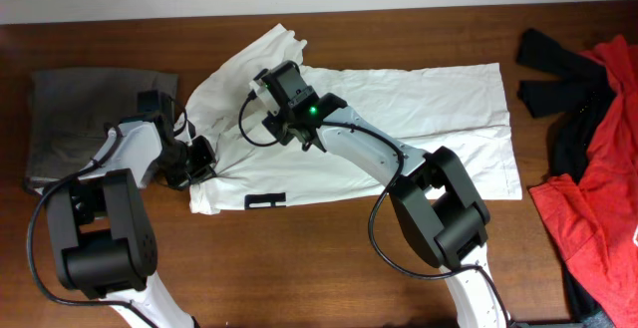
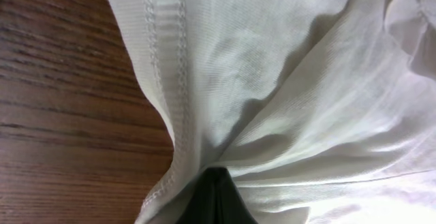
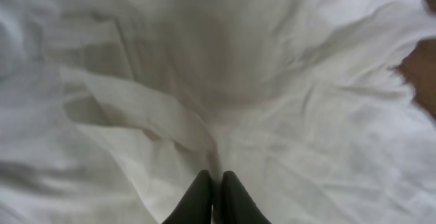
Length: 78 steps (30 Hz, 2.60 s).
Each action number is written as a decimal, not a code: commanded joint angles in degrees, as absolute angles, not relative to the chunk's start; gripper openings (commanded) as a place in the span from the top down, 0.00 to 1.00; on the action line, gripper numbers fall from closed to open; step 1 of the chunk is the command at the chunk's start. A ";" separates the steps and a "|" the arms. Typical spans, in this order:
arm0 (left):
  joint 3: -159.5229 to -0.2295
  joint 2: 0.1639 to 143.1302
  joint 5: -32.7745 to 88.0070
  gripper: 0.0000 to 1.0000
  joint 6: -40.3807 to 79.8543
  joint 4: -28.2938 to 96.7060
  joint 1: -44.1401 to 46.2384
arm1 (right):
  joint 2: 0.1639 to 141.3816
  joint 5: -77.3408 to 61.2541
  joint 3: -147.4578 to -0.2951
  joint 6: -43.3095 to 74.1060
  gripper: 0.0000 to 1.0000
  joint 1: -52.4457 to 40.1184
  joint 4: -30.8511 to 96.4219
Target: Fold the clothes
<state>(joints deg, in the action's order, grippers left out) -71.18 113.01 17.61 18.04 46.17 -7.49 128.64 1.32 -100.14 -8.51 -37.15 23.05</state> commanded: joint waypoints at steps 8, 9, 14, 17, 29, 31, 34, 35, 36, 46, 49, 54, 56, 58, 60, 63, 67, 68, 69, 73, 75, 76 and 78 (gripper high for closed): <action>-70.32 113.91 16.73 1.00 18.61 46.68 -7.66 | 130.15 6.33 -101.25 -7.88 0.63 -34.57 18.98; -70.32 113.91 16.73 1.00 18.61 46.68 -7.66 | 130.63 6.33 -101.25 -7.88 0.56 -34.28 18.59; -70.32 113.91 16.73 1.00 18.61 46.54 -7.66 | 130.89 6.96 -101.51 -6.98 0.26 -32.49 17.74; -70.32 113.91 16.71 1.00 18.61 46.54 -7.66 | 128.11 7.38 -103.85 -2.15 0.34 -31.16 22.85; -70.32 113.91 16.73 0.99 18.61 46.48 -7.66 | 116.79 1.04 -113.62 5.04 0.96 -17.47 74.91; -70.32 113.91 16.73 0.99 18.61 46.48 -7.66 | 117.58 -2.50 -112.55 5.02 0.96 -15.03 78.65; -70.32 113.91 16.73 0.99 18.61 46.48 -7.66 | 118.41 -6.09 -108.22 5.02 0.96 -12.34 79.35; -70.32 113.91 16.75 0.99 18.61 46.50 -7.66 | 118.48 -6.39 -106.13 5.04 0.96 -11.66 78.52; -70.32 113.91 16.75 0.98 18.61 46.50 -7.66 | 118.48 -6.92 -104.16 5.02 0.96 -11.16 77.32; -70.32 113.91 16.73 0.98 18.61 46.50 -7.66 | 118.48 -8.82 -88.23 5.02 0.96 -10.46 60.69; -70.32 113.91 16.73 0.97 18.61 46.48 -7.66 | 118.48 -8.64 -85.76 5.04 0.96 -10.44 57.47; -70.32 113.91 16.73 0.98 18.61 46.48 -7.66 | 118.48 -8.14 -83.18 6.31 0.96 -10.41 54.68; -70.32 113.91 16.73 0.97 18.61 46.48 -7.66 | 118.48 -7.01 -82.65 6.31 0.96 -10.41 52.75; -70.32 113.91 16.73 0.97 18.61 46.48 -7.66 | 118.48 -6.31 -82.54 6.31 0.96 -10.41 51.11; -70.32 113.91 16.73 0.97 18.61 46.48 -7.66 | 118.48 -5.30 -82.54 6.33 0.96 -10.41 49.65; -70.32 113.91 16.73 0.97 18.61 46.52 -7.66 | 118.48 -4.89 -82.54 6.33 0.96 -10.41 46.92; -70.32 113.91 16.73 0.97 18.61 46.50 -7.66 | 118.48 -4.38 -82.54 6.37 0.95 -10.41 43.13; -70.32 113.91 16.71 0.97 18.61 46.52 -7.66 | 118.48 -3.66 -82.54 6.52 0.95 -10.41 42.48; -70.32 113.91 16.71 0.97 18.61 46.50 -7.66 | 118.48 -2.76 -82.54 6.52 0.95 -10.41 41.78; -70.32 113.91 16.71 0.96 18.61 46.50 -7.66 | 118.48 -0.38 -82.54 6.52 0.89 -10.41 38.13; -70.32 113.91 16.71 0.96 18.61 46.50 -7.66 | 118.48 0.16 -82.54 6.52 0.86 -10.39 36.45; -70.32 113.91 16.71 0.97 18.61 46.50 -7.66 | 118.48 0.58 -82.54 6.52 0.85 -10.37 35.64; -70.32 113.91 16.73 0.96 18.61 46.50 -7.66 | 118.48 0.91 -82.56 6.50 0.81 -10.11 33.80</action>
